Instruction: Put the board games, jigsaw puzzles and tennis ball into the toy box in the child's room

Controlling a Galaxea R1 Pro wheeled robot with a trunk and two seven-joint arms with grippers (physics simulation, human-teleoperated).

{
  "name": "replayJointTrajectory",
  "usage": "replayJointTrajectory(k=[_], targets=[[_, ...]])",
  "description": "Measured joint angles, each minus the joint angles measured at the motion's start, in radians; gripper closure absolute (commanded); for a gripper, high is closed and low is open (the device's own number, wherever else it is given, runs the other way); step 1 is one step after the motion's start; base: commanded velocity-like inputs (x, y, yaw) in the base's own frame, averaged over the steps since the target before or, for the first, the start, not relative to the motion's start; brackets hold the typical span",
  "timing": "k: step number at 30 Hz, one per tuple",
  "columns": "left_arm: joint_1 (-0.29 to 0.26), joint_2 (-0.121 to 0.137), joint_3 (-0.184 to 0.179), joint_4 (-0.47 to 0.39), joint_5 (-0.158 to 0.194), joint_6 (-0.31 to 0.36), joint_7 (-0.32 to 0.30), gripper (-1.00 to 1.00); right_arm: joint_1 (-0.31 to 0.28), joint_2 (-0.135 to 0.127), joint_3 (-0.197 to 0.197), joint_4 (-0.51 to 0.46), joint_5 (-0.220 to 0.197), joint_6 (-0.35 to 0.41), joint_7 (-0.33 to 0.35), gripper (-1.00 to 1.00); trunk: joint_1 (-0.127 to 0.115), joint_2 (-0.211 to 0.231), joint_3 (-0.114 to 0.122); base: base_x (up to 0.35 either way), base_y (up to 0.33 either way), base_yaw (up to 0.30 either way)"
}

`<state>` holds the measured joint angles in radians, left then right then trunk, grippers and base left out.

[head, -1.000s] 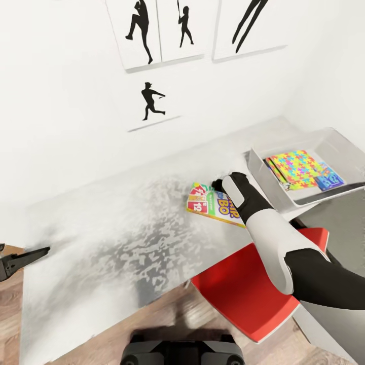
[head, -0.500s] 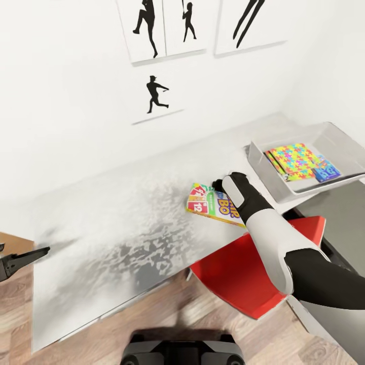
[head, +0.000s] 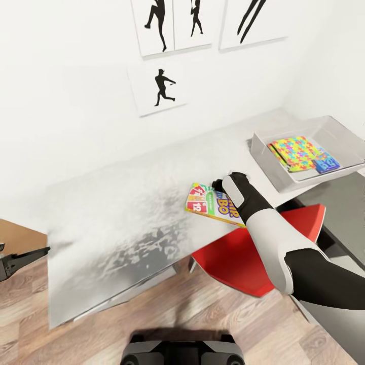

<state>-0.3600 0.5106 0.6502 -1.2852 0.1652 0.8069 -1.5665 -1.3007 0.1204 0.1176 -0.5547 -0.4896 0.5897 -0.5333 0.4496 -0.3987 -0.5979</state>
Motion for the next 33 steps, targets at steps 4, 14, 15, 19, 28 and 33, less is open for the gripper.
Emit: replayJointTrajectory(k=[4, 14, 15, 19, 28, 33], targets=[[0.000, 0.000, 0.000, 0.000, 0.000, 0.000, 0.000, -1.00, 0.000, 0.000, 0.001, 0.001, 0.003, 0.002, -0.001, -1.00, 0.000, 0.000, 0.000, -0.220, 0.053, 0.000], [0.000, 0.000, 0.000, 0.000, 0.000, 0.001, 0.000, -1.00, 0.000, 0.000, 0.000, 0.002, 0.007, 0.003, -0.001, -1.00, 0.000, 0.000, 0.000, -0.206, 0.119, 0.000], [0.000, 0.000, 0.000, 0.000, 0.000, 0.001, 0.000, -1.00, 0.000, 0.000, 0.001, 0.002, 0.008, 0.004, -0.001, -1.00, 0.000, 0.000, 0.000, -0.113, 0.085, 0.000], [0.000, 0.000, 0.000, 0.000, 0.000, 0.002, 0.000, -1.00, 0.000, 0.000, 0.000, 0.001, 0.005, 0.002, -0.001, -1.00, 0.000, 0.000, 0.000, -0.060, 0.062, 0.000], [0.000, 0.000, 0.000, 0.000, 0.000, 0.003, 0.000, -1.00, 0.000, 0.000, -0.001, 0.003, 0.010, 0.004, -0.003, -1.00, 0.000, 0.000, 0.000, -0.007, 0.047, 0.000], [0.000, 0.000, 0.000, 0.000, 0.000, 0.003, 0.000, -1.00, 0.000, 0.000, 0.000, 0.003, 0.010, 0.005, -0.002, -1.00, -0.001, 0.000, 0.000, -0.001, 0.006, 0.000]])
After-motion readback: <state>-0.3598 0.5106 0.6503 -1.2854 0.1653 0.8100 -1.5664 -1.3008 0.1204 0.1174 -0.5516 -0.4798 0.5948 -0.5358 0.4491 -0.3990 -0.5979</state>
